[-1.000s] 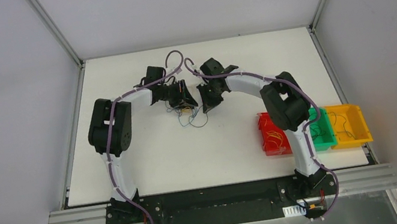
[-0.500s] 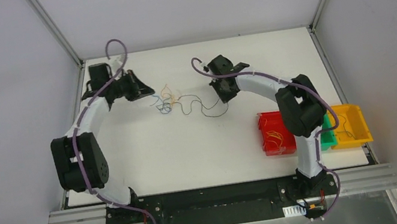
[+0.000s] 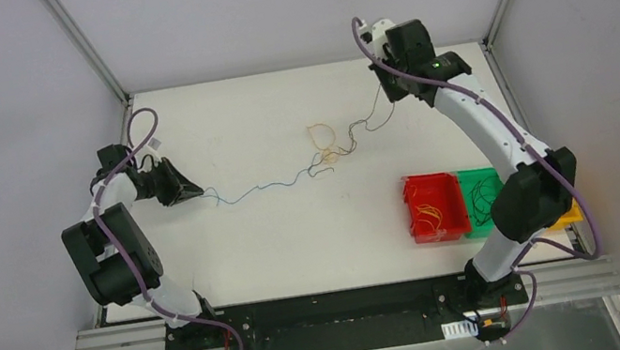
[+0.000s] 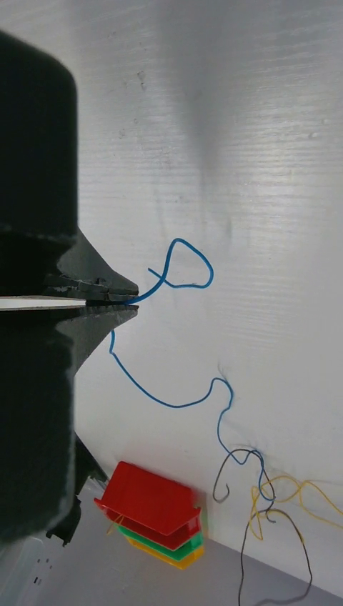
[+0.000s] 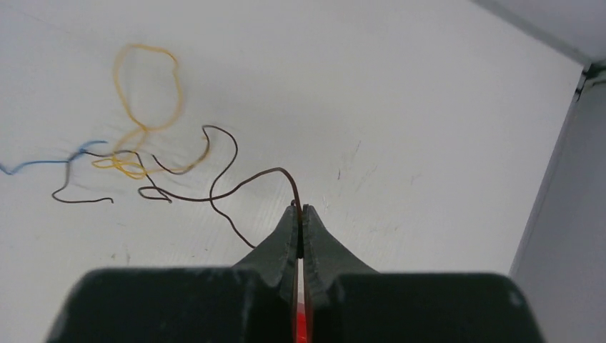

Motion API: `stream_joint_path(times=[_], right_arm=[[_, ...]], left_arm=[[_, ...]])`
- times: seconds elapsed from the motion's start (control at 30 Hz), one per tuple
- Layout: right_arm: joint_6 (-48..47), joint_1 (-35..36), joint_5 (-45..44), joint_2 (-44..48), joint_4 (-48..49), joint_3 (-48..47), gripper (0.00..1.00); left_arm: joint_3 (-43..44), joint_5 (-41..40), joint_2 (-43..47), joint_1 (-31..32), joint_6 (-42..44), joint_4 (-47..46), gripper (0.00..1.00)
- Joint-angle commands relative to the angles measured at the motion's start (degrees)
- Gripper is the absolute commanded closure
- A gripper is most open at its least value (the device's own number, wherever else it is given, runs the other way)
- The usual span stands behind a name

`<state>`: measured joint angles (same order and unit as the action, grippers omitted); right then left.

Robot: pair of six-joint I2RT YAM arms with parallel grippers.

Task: Untangle the cables

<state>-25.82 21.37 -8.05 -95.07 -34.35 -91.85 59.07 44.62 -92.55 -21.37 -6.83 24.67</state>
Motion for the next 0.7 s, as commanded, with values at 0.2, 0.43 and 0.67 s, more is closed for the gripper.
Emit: stream_joint_path(times=[0.2,0.43,0.67], right_arm=[[1.8,0.5,23.2,5.7,-10.4,-19.6,1.0],[6.0,3.3,34.5,7.3,-8.2,-23.8,1.0],[1.4,1.3,23.7,3.8,-8.1,-42.3,1.0]], left_arm=[[-0.4,7.3,4.9,0.4,5.5,2.8,1.0],[0.2,3.6,8.9,2.1,6.3,3.5,1.0],[2.8,-20.2,-0.5,0.0,17.1,9.3,1.0]])
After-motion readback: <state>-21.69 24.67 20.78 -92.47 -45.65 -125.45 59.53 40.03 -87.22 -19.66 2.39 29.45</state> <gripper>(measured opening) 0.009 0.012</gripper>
